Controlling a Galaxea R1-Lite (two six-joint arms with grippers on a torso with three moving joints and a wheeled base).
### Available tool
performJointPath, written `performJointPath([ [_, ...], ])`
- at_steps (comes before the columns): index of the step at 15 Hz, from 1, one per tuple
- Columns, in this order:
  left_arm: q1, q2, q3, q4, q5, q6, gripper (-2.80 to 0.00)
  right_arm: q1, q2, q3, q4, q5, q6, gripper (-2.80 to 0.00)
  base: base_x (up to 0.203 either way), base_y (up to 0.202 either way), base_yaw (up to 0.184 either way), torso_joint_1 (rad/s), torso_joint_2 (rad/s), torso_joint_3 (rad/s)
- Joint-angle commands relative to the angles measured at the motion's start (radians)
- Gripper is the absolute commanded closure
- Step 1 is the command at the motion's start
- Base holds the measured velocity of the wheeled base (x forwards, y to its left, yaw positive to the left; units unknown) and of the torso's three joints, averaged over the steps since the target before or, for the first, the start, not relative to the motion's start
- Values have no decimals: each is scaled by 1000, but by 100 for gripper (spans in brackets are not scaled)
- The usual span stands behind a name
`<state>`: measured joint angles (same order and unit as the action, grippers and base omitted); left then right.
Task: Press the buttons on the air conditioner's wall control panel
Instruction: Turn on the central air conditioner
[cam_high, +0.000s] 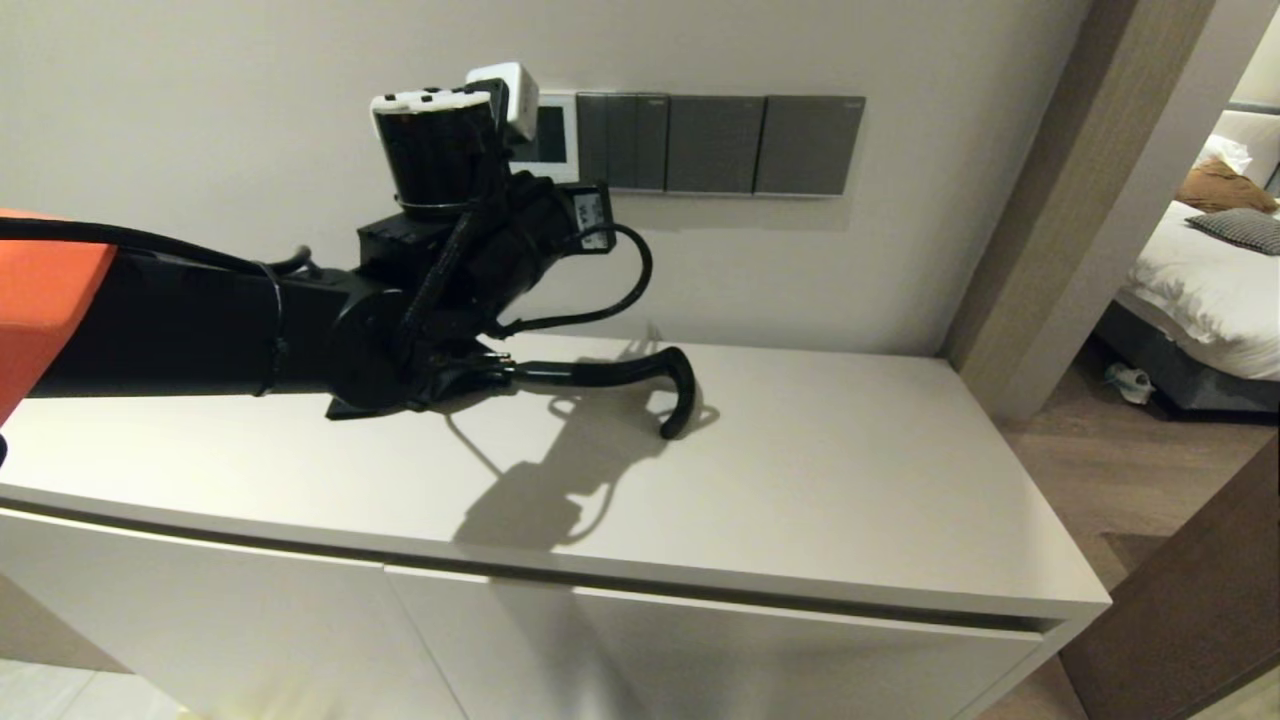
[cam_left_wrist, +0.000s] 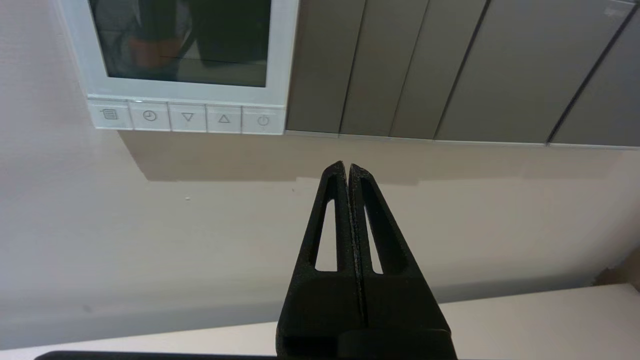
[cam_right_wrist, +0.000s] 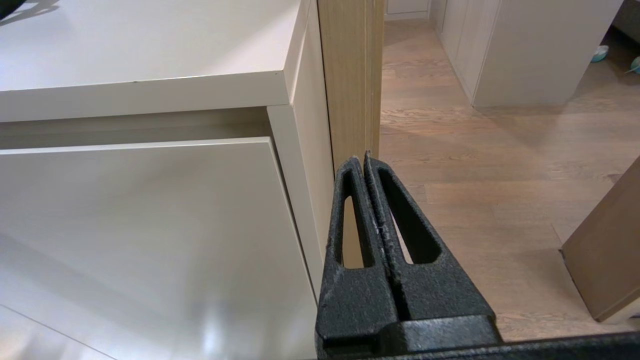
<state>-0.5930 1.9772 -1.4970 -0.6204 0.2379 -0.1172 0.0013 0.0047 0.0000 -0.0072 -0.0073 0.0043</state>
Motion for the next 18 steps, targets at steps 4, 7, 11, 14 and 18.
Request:
performJointPath([
  [4,-1,67,-69,-4,41,0,0,0,1,3,0,0,0,0,0,0,0,0,0,0],
  [7,3,101,-105,-4,64,2,0,0,1,3,0,0,0,0,0,0,0,0,0,0],
  [11,16,106,-119,0,67,2,0,0,1,3,0,0,0,0,0,0,0,0,0,0],
  [14,37,138,-161,7,70,2,0,0,1,3,0,0,0,0,0,0,0,0,0,0],
  [18,41,141,-172,2,70,2,0,0,1,3,0,0,0,0,0,0,0,0,0,0],
])
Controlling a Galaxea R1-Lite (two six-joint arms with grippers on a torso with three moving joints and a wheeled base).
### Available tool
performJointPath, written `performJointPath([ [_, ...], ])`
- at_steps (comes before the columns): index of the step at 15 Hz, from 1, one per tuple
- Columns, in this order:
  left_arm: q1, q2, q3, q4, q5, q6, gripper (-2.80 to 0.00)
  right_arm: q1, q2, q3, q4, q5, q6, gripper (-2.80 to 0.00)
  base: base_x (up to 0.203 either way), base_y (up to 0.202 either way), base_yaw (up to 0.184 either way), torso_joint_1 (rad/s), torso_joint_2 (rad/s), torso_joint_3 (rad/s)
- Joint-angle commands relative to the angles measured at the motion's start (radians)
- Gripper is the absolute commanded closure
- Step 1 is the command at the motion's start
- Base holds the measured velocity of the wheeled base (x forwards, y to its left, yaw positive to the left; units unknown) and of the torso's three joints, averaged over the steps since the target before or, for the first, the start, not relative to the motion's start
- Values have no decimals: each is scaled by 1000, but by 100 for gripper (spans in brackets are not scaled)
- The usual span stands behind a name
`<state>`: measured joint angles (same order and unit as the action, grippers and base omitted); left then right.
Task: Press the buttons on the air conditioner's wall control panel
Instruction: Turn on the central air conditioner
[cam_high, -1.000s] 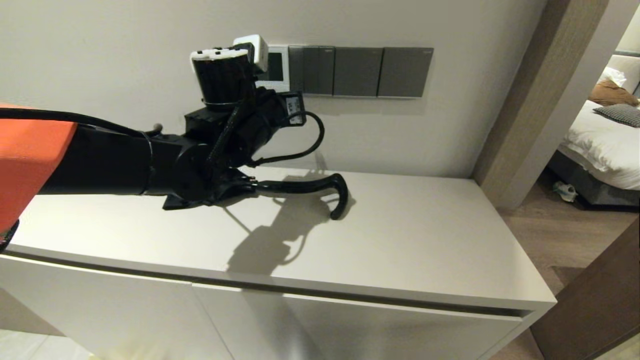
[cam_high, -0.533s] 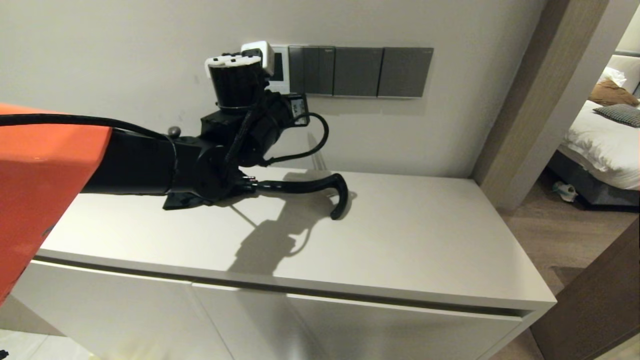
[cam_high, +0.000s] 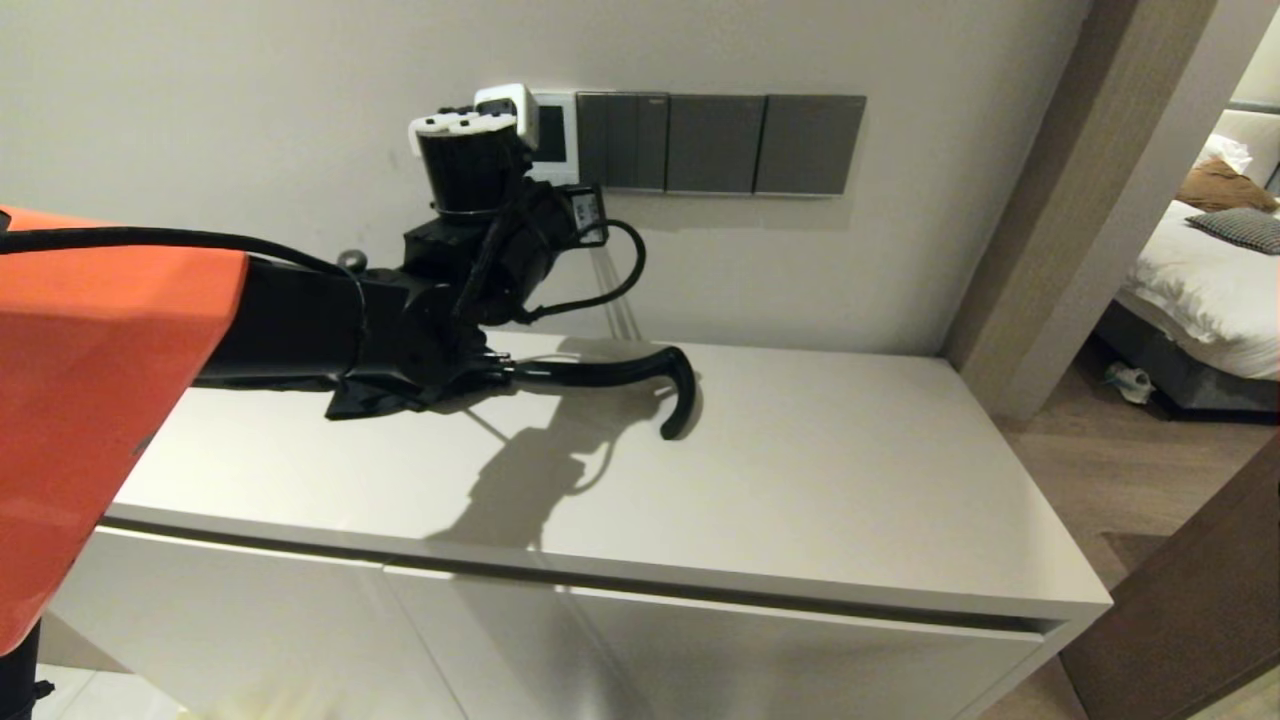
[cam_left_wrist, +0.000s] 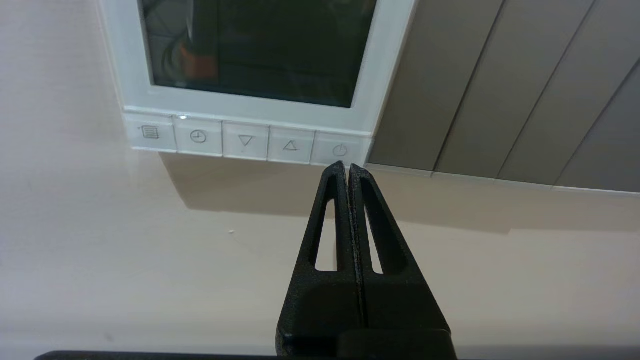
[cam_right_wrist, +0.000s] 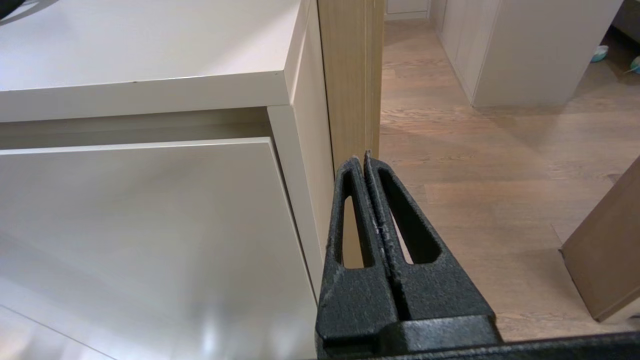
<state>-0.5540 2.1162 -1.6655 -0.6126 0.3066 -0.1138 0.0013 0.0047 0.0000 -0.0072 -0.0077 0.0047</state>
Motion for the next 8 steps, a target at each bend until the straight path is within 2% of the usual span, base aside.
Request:
performJointPath([
  [1,2,2,-3,-6,2,-1,0,0,1,3,0,0,0,0,0,0,0,0,0,0],
  [8,2,10,-15,-3,2,-3,0,0,1,3,0,0,0,0,0,0,0,0,0,0],
])
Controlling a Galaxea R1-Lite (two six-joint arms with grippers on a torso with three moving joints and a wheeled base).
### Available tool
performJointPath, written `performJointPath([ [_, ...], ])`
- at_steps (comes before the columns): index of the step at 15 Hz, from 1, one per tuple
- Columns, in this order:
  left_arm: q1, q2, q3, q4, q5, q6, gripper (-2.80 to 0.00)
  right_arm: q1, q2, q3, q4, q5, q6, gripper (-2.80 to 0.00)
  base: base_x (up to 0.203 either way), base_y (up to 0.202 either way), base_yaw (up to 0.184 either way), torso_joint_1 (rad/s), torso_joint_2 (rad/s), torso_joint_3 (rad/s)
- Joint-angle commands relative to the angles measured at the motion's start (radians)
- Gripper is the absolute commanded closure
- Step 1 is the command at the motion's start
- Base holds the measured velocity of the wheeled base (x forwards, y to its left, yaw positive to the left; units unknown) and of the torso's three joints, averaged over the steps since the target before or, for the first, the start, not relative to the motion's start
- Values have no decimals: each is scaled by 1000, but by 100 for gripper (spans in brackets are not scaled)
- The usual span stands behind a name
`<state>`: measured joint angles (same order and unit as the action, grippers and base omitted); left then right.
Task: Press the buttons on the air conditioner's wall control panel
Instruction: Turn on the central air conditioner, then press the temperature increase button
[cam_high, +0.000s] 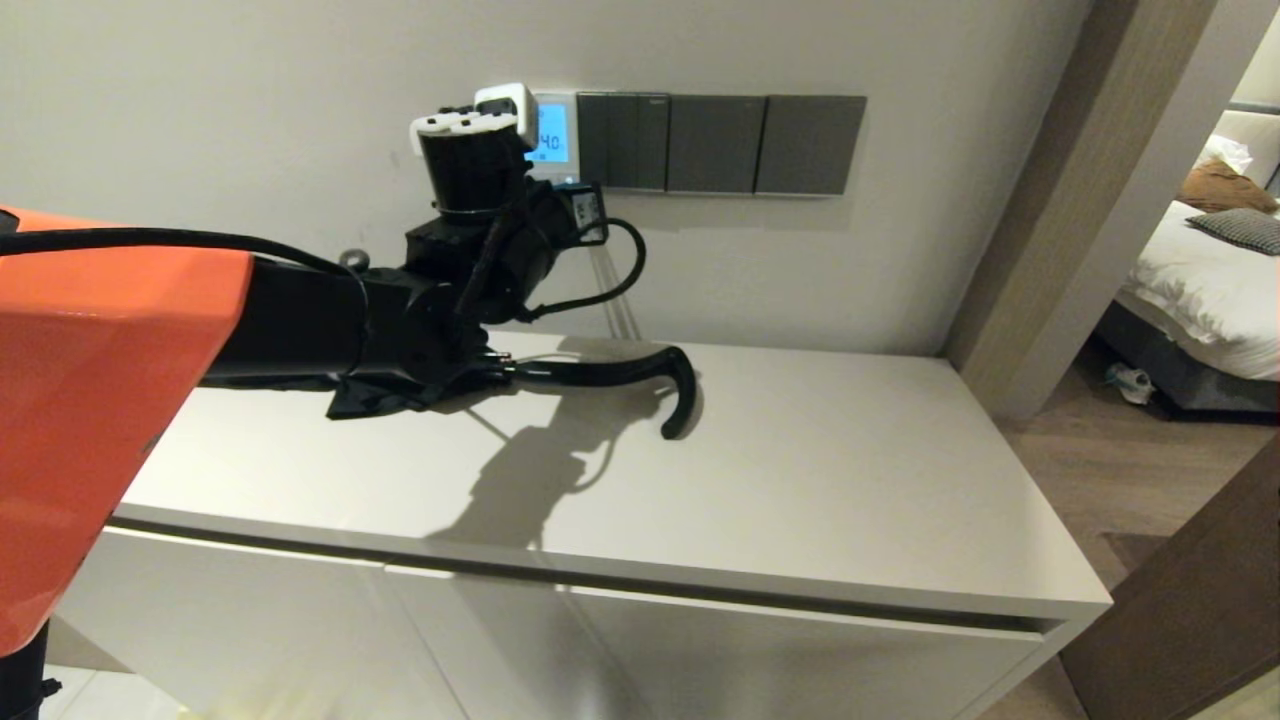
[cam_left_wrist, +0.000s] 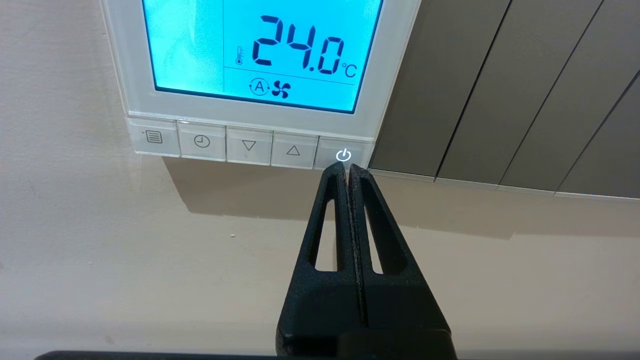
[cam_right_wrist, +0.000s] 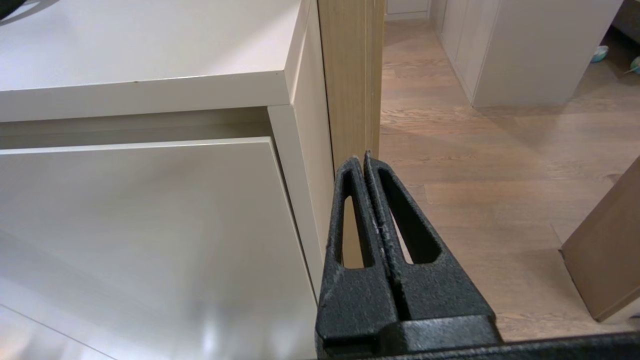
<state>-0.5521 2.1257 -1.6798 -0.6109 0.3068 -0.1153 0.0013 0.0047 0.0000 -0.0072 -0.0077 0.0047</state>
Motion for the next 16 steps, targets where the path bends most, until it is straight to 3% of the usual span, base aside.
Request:
performJointPath([
  [1,0,-4,8,-7,2,-1,0,0,1,3,0,0,0,0,0,0,0,0,0,0],
  [5,-1,-27,33,-11,1,2,0,0,1,3,0,0,0,0,0,0,0,0,0,0],
  [8,-9,-148,146,-30,-9,13,0,0,1,3,0,0,0,0,0,0,0,0,0,0],
  [16,19,-127,123,-28,-13,36,0,0,0,3,0,0,0,0,0,0,0,0,0,0],
])
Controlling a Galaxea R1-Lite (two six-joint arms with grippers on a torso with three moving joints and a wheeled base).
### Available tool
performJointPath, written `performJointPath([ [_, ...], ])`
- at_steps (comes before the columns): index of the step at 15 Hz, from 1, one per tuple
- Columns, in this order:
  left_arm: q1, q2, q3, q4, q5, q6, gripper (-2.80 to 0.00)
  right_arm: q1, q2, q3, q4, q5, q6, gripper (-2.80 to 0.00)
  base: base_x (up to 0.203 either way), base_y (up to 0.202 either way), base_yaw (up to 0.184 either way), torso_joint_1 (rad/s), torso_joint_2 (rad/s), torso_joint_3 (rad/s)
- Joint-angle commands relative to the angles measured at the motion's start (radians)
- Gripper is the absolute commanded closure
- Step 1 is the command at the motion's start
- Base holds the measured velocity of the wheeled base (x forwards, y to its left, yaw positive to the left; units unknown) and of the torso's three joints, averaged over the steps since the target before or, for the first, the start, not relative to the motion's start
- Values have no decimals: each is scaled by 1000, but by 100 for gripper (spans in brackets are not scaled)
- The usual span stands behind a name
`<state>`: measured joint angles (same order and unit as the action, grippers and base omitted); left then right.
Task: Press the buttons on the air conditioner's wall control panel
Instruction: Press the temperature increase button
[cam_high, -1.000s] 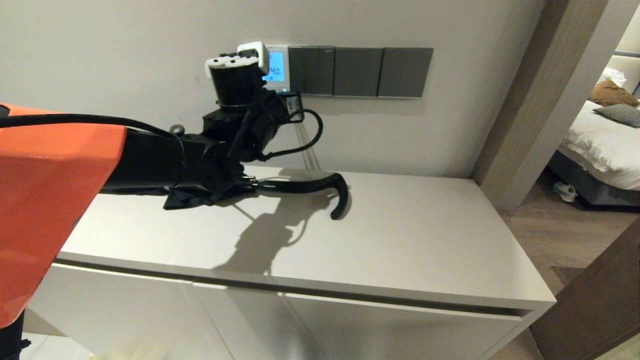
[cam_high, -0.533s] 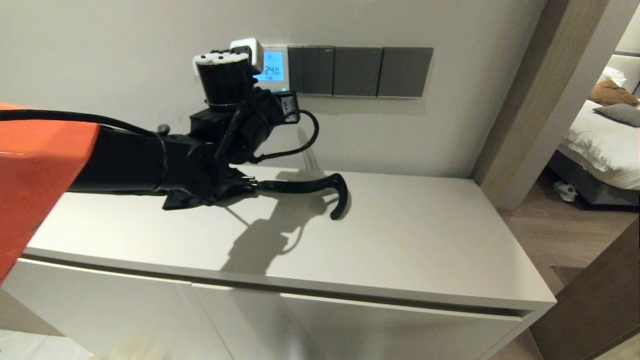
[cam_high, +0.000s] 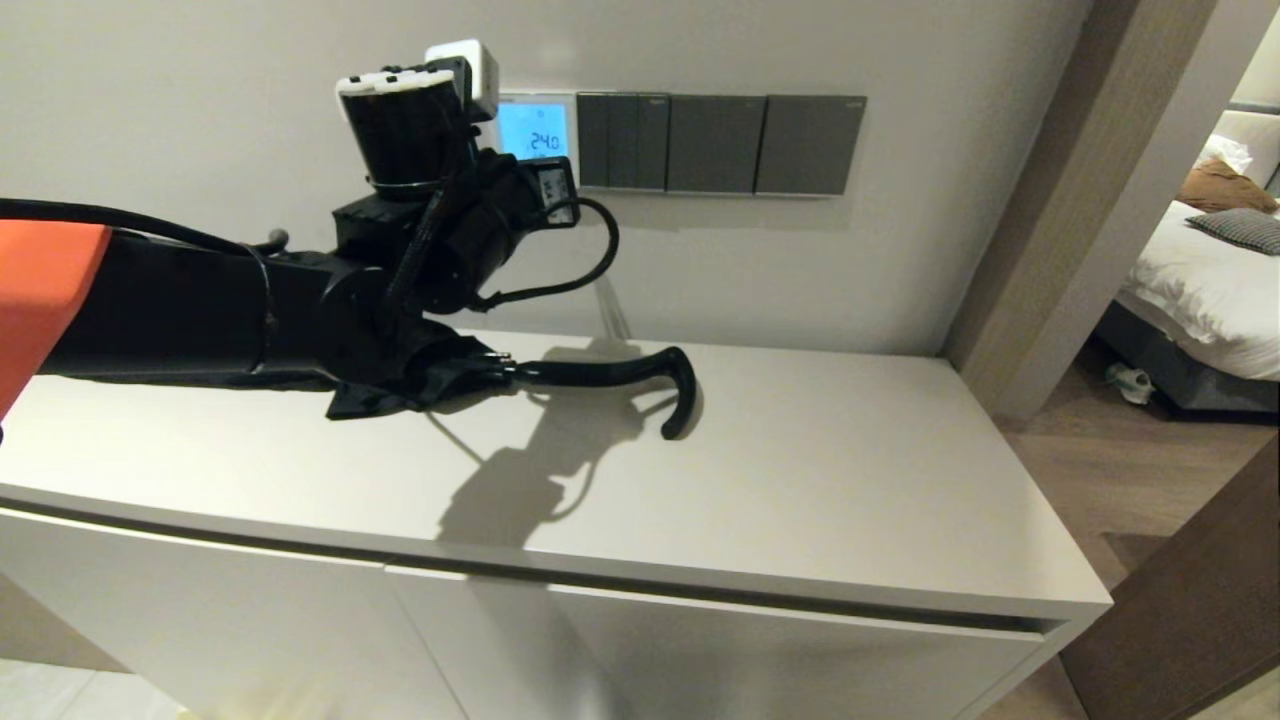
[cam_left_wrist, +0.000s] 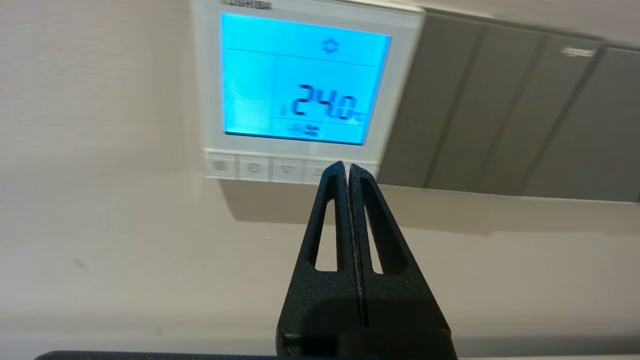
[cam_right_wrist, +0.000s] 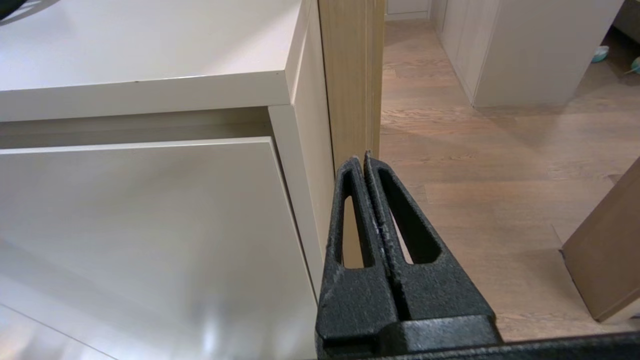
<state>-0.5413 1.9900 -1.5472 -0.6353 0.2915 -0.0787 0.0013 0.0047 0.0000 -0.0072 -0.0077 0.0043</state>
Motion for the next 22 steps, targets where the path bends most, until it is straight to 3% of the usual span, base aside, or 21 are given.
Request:
performJointPath([
  [1,22,22,-19,-1,2,0,0,0,1,3,0,0,0,0,0,0,0,0,0,0],
  [4,54,54,-39,-9,-2,19,0,0,0,3,0,0,0,0,0,0,0,0,0,0],
  [22,75,47,-24,-12,-3,44,0,0,1,3,0,0,0,0,0,0,0,0,0,0],
])
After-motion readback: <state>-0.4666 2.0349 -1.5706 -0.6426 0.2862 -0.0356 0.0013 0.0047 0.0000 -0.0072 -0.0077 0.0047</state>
